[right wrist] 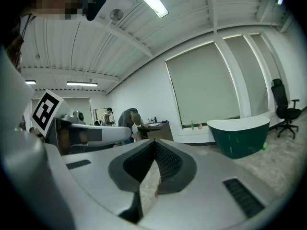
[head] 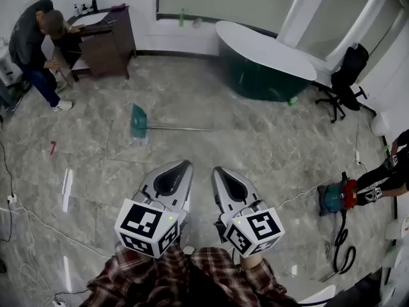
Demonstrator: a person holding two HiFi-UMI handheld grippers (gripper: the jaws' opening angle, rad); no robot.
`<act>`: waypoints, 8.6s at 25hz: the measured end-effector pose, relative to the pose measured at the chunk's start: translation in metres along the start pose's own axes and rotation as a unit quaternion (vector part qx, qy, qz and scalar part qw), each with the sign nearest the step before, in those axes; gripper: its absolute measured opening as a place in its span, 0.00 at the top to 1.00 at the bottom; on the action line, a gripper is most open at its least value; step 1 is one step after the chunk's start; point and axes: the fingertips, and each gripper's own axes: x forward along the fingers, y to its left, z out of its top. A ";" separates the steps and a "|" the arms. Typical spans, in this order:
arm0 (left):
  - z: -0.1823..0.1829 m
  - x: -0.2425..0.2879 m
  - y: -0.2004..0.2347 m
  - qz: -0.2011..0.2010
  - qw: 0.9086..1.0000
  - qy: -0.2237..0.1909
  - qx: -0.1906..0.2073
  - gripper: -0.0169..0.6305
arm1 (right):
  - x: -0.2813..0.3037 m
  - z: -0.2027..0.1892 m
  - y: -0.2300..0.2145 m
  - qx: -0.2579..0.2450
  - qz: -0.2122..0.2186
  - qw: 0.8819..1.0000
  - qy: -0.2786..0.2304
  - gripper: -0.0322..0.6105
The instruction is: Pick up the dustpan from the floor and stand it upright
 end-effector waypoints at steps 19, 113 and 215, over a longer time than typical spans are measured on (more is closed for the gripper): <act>0.029 0.131 0.171 -0.016 0.999 0.036 -0.019 0.94 | 0.187 0.026 -0.076 0.020 -0.055 0.998 0.007 0.93; -0.156 0.655 0.499 -0.090 0.976 0.178 -0.086 0.94 | 0.634 -0.370 -0.577 0.262 -0.291 0.878 0.276 0.66; -0.049 0.510 0.657 0.162 0.979 0.035 -0.122 0.94 | 0.873 -0.301 -0.405 0.140 -0.173 0.948 0.227 0.80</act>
